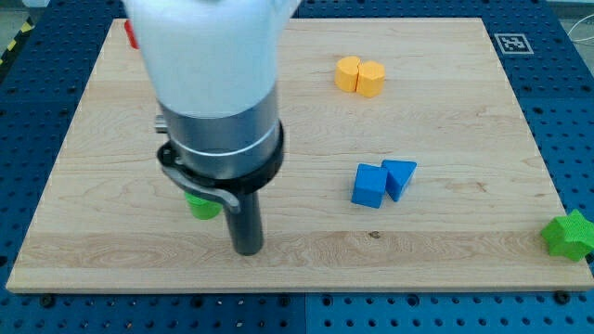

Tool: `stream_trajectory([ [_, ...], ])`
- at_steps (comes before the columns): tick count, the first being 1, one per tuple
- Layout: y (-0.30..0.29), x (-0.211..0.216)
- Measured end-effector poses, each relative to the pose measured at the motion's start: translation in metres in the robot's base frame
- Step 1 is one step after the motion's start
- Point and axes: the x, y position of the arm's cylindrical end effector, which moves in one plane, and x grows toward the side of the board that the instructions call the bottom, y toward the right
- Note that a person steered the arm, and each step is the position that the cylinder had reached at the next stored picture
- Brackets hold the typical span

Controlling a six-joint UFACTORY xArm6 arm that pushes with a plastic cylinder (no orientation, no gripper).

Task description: Push the green circle bit a up

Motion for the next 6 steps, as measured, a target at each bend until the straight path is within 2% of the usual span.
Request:
stream_trajectory([
  [2,-0.038,0.0],
  [6,-0.052,-0.018],
])
